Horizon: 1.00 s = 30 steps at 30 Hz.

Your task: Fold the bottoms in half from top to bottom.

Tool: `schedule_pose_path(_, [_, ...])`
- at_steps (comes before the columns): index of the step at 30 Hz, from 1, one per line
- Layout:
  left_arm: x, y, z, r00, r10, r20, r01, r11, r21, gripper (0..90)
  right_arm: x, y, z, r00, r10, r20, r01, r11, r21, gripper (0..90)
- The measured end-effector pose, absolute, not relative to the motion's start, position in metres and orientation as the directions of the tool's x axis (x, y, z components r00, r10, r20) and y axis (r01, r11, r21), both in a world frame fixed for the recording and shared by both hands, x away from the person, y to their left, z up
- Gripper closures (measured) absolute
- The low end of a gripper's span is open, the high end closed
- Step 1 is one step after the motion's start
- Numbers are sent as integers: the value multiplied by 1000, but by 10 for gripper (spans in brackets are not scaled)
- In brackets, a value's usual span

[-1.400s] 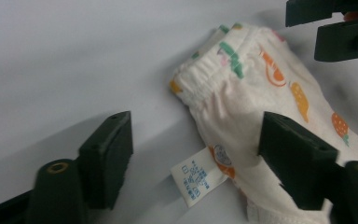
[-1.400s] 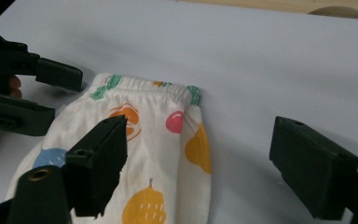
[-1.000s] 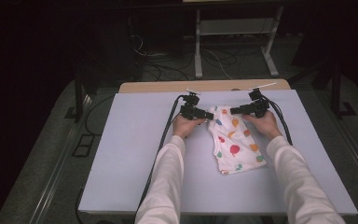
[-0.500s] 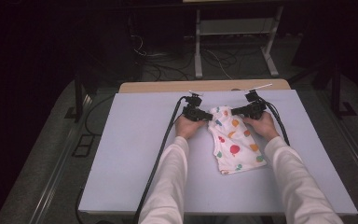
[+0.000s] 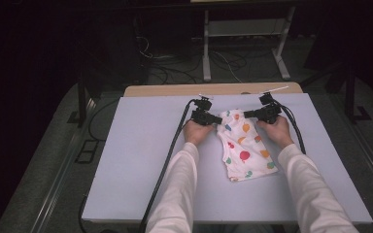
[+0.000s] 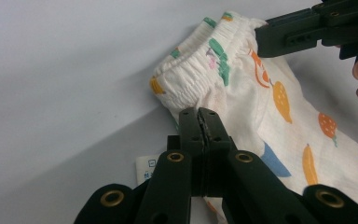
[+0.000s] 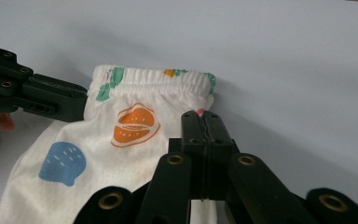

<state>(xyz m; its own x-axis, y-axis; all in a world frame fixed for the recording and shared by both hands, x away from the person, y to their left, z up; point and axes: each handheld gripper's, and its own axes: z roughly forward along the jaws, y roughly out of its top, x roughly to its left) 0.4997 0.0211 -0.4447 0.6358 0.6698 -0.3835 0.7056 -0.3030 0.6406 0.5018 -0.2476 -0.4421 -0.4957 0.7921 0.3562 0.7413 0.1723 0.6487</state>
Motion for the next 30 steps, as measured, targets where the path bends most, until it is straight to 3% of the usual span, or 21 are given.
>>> schedule_pose_path(30, [479,29,-414,681,620,-389,643,-252,723,888,470,-260,-418,-571,750,334,669,189,719,879])
